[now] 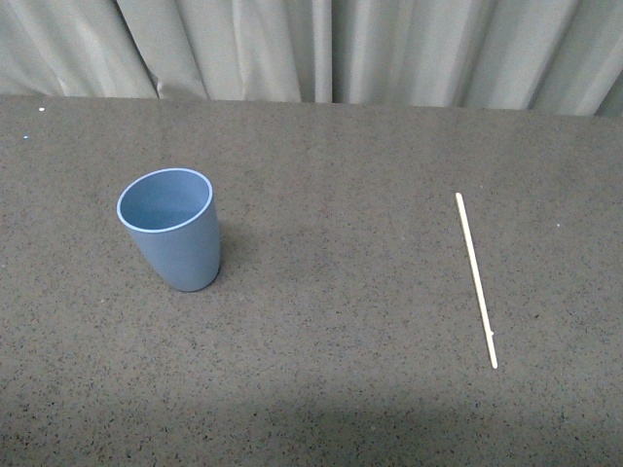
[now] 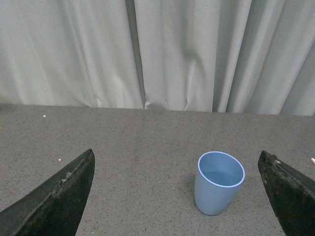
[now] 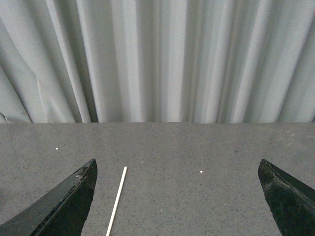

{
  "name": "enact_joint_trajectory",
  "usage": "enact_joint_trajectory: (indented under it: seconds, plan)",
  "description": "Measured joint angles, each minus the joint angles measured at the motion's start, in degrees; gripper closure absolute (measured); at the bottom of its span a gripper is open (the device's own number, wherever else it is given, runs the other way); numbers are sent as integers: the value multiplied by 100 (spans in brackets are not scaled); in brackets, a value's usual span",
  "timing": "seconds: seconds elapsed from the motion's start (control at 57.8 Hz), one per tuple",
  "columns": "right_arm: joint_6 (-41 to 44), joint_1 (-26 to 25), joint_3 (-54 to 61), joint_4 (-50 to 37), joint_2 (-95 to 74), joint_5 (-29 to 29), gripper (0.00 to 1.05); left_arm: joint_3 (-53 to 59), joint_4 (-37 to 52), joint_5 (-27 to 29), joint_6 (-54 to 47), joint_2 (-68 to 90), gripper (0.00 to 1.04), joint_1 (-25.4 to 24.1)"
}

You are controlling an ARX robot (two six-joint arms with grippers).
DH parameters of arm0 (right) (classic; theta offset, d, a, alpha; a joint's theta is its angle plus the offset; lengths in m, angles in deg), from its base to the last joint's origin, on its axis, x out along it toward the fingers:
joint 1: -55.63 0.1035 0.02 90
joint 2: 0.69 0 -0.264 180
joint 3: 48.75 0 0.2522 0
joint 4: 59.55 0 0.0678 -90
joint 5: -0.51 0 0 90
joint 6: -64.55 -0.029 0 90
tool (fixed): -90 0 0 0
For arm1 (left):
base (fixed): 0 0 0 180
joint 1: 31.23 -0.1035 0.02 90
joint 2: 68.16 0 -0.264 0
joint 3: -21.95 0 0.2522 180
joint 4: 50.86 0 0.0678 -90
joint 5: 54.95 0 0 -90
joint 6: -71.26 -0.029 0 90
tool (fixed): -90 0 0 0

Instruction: Transfer chopsticks to blue cup

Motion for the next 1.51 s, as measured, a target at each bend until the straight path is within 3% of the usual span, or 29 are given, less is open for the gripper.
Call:
enact_joint_trajectory:
  seconds: [0.9,0.987,1.022,1.143,1.316,1.506]
  plan:
    - [0,0,0,0,0,2,9,0,0,2,0,0,7,0]
    - [525,205,-9,-50,-175,632,9,0,0,2,0,0,7,0]
    - [903,321,-55,-136,-463,866,9,0,0,9,2,0,7,0]
    - [1200,511,-306,-837,-1943,822,9,0,0,2,0,0,7,0]
    - [743,640,-964,-1718,-4325,662,9,0,0,2,0,0,7,0]
    - [-111,769,-1996,-1770,-6763,501,9,0,0,0,0,0,7,0]
